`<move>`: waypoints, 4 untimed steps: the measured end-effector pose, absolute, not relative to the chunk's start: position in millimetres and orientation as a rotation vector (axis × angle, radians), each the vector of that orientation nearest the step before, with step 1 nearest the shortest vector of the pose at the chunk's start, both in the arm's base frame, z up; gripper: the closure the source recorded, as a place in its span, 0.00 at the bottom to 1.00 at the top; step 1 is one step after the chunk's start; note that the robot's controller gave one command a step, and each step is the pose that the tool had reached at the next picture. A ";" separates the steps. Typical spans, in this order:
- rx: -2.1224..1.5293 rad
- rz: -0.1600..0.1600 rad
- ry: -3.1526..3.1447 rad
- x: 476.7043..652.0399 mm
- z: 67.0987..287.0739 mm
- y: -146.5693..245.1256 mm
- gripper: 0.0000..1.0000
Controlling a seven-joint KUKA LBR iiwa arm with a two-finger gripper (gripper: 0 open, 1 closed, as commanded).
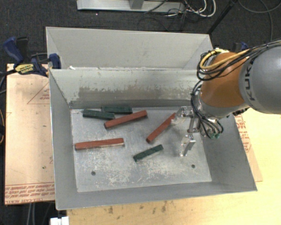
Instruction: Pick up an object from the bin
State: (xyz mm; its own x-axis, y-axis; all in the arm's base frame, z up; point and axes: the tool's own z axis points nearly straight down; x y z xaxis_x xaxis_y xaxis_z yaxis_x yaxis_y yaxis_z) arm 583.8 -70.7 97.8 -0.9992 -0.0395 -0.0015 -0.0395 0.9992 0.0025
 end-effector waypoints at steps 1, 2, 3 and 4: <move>-0.474 0.005 3.102 597.4 112.4 -71.6 0.00; -0.488 0.002 3.100 633.6 83.0 4.4 1.00; -0.488 0.002 3.100 633.6 83.0 4.4 1.00; -0.455 0.001 3.104 644.9 221.1 -7.8 1.00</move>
Offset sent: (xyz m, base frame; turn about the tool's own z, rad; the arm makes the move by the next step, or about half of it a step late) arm 0.0492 0.0739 -0.0144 -0.2719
